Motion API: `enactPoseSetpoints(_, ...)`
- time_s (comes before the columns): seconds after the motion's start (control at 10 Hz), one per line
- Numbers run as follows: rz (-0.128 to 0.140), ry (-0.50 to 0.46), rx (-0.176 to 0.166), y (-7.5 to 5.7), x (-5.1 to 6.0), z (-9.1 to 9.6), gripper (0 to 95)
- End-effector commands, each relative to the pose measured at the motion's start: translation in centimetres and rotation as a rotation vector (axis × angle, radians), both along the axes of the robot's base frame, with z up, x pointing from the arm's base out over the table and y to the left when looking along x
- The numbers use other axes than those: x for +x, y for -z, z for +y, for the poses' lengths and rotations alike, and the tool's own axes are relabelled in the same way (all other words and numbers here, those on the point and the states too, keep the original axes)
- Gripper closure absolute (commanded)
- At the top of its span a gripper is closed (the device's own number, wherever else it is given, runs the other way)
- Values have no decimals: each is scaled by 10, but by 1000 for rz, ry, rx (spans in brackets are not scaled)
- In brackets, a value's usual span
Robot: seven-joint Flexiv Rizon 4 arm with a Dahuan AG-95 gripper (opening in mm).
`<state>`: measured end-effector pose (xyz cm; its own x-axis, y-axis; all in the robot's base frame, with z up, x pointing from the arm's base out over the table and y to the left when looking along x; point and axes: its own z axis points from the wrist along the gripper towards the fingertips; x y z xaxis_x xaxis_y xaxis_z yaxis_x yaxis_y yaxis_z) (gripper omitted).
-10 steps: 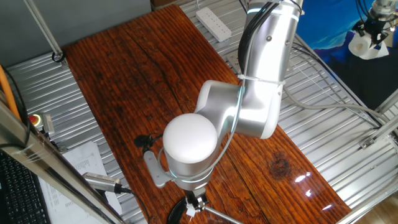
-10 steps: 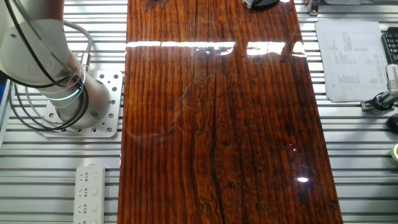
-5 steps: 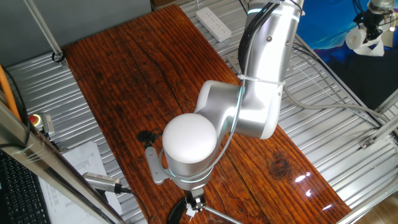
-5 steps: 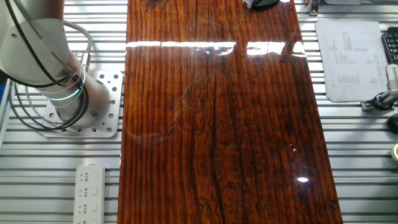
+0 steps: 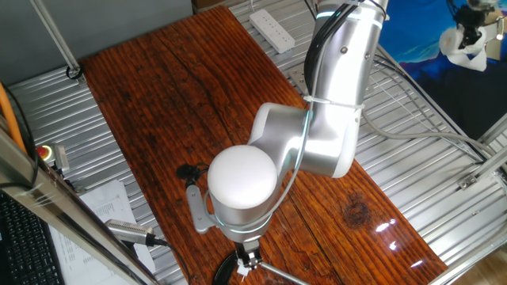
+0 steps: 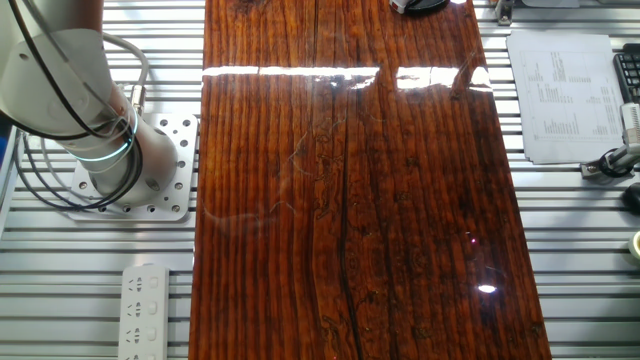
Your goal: Install the light bulb by rotating it
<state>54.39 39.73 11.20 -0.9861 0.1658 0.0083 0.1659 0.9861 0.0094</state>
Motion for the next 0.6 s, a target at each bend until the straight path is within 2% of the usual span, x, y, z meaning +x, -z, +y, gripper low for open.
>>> enactPoseSetpoints(0.1, -3, -38, 1, -1, 0, 0, 760)
enactPoseSetpoints(0.2, -3, -106, -1, -1, 0, 0, 570)
enactPoseSetpoints(0.5, -6, -154, 4, -1, 0, 0, 570)
enactPoseSetpoints(0.6, -6, -155, 4, -1, 0, 0, 380)
